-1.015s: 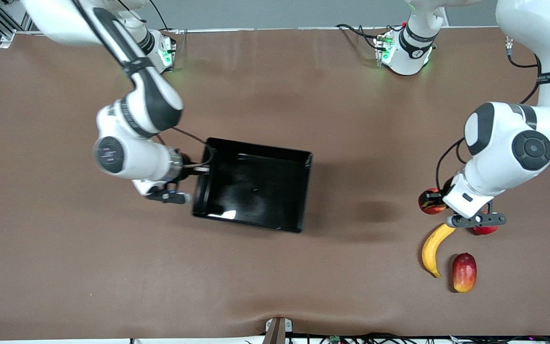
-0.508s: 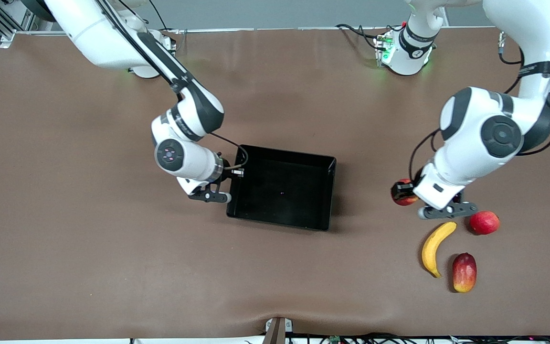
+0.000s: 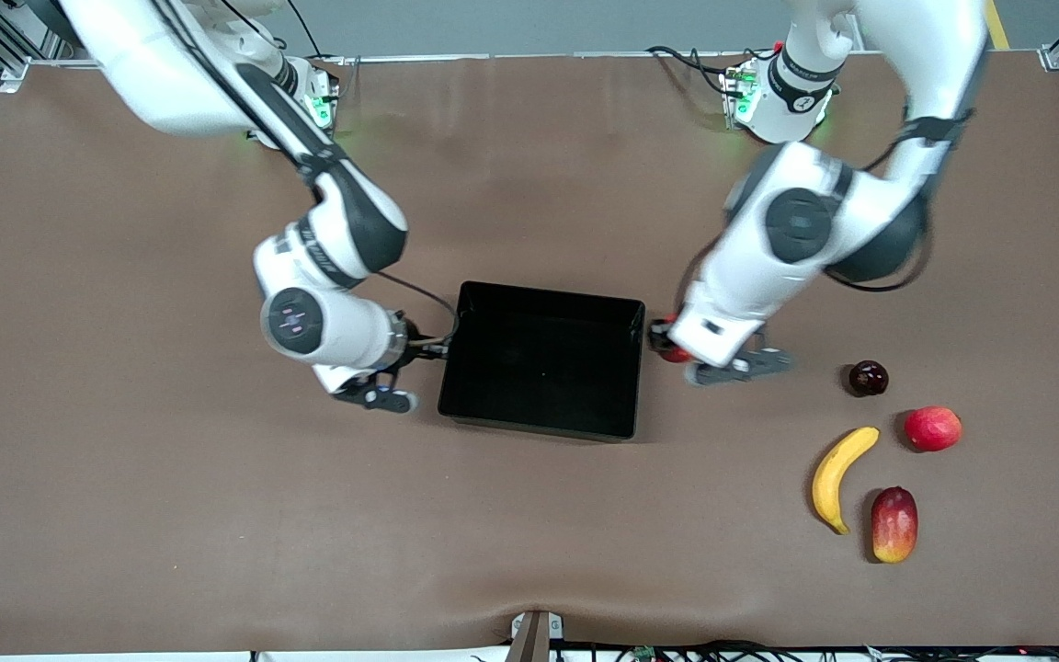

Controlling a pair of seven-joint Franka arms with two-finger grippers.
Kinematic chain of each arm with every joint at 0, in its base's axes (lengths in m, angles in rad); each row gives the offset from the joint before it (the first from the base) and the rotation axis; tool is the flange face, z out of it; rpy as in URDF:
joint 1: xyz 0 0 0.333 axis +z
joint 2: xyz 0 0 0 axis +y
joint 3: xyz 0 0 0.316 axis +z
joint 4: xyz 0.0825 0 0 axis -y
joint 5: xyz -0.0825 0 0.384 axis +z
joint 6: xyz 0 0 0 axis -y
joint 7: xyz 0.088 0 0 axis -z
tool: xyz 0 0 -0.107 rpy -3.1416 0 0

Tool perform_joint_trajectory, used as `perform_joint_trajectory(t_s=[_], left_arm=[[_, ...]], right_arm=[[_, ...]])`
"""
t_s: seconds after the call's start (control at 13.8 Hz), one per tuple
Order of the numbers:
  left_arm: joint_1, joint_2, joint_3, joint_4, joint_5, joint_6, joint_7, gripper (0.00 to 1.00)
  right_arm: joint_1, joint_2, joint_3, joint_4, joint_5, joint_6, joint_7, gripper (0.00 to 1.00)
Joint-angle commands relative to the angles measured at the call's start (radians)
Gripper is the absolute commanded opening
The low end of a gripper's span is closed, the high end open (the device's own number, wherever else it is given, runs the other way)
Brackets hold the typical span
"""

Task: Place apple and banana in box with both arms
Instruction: 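Carry the apple with the left gripper while the right gripper steadies the box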

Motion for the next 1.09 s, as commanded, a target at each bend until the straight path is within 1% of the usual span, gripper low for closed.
perform_joint_trajectory(t_s=[0.0,0.07,0.15,0.22,0.29,0.36,0.44,0.51,0.58,0.73,0.8,0.87,0.94,1.02], left_arm=[[-0.08,0.113,0.002,0.1,0.081,-0.002,-0.083,0.0],[-0.103,0.153,0.004,0.127,0.097,-0.002,-0.085,0.0],[-0.12,0.193,0.004,0.158,0.109,-0.002,-0.081,0.0],[-0.14,0.234,0.004,0.187,0.13,0.0,-0.078,0.0],[-0.16,0.268,0.004,0.209,0.156,0.0,-0.077,0.0],[-0.174,0.29,0.005,0.215,0.178,0.006,-0.072,0.0],[-0.174,0.302,0.005,0.214,0.187,0.03,-0.072,0.0],[-0.174,0.316,0.005,0.211,0.192,0.058,-0.071,0.0],[-0.182,0.327,0.005,0.207,0.193,0.078,-0.069,0.0],[-0.214,0.347,0.008,0.206,0.192,0.087,-0.081,0.0],[-0.218,0.35,0.008,0.203,0.192,0.087,-0.084,0.0],[-0.222,0.353,0.008,0.194,0.192,0.087,-0.085,0.0],[-0.223,0.356,0.008,0.185,0.192,0.087,-0.085,0.0],[-0.231,0.36,0.01,0.177,0.192,0.087,-0.085,0.0]], right_arm=[[-0.041,-0.038,0.016,0.117,-0.154,-0.179,0.032,1.0],[-0.069,-0.068,0.016,0.112,-0.194,-0.197,0.032,1.0],[-0.104,-0.085,0.015,0.117,-0.19,-0.211,0.028,1.0],[-0.151,-0.098,0.012,0.122,-0.161,-0.228,0.023,1.0],[-0.168,-0.126,0.001,0.131,-0.124,-0.278,0.02,1.0],[-0.17,-0.147,-0.037,0.154,-0.113,-0.332,0.015,1.0],[-0.163,-0.163,-0.095,0.187,-0.106,-0.393,0.015,1.0],[-0.161,-0.178,-0.13,0.219,-0.107,-0.445,0.014,1.0],[-0.159,-0.191,-0.148,0.247,-0.122,-0.482,0.014,1.0],[-0.181,-0.206,-0.204,0.286,-0.107,-0.553,0.002,1.0],[-0.179,-0.241,-0.22,0.286,-0.11,-0.579,-0.038,1.0],[-0.19,-0.273,-0.229,0.281,-0.101,-0.596,-0.131,1.0],[-0.205,-0.301,-0.262,0.277,-0.099,-0.622,-0.258,1.0],[-0.204,-0.327,-0.313,0.277,-0.087,-0.662,-0.376,1.0]])
